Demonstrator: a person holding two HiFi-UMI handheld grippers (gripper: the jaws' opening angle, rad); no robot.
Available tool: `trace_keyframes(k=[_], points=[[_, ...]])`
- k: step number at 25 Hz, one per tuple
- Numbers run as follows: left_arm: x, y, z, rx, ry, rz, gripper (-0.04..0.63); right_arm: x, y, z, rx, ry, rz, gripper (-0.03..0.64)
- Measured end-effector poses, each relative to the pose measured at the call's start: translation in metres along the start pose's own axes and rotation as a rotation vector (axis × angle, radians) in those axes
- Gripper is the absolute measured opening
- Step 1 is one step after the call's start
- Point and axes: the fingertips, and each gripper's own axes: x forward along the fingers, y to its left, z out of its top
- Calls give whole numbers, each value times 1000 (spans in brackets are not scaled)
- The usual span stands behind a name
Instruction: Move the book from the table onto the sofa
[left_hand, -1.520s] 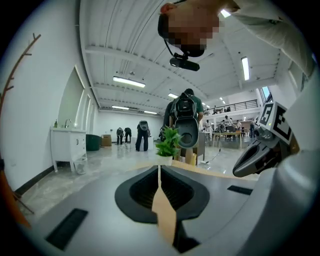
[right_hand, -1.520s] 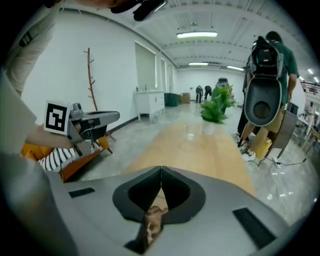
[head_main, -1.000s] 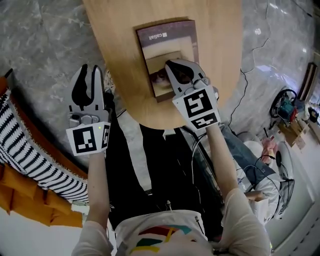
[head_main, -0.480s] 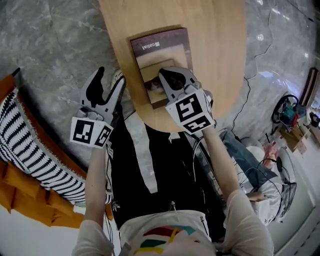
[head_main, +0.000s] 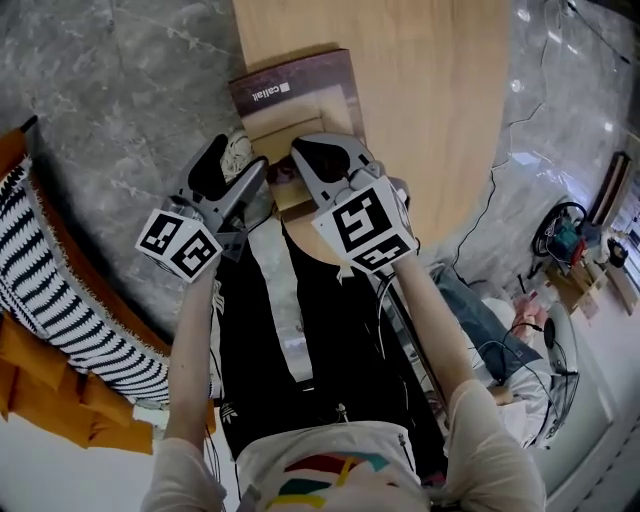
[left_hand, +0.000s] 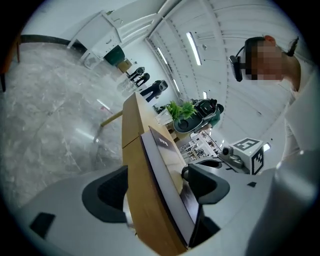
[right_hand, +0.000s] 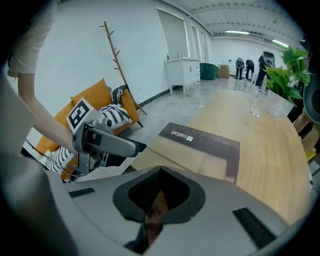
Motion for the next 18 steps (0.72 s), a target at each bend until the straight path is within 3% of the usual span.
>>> trace_keyframes(k=[4,12,18], points=[[-4,12,2,-42,15,-31,359,17,17,13,-29,-12,43,14],[4,11,16,-131,-46,-84,359,24,34,29,-87,-43,121,14],[11,15,13,-223,-36,-117,357,15,20,35,-77,-55,101,14]])
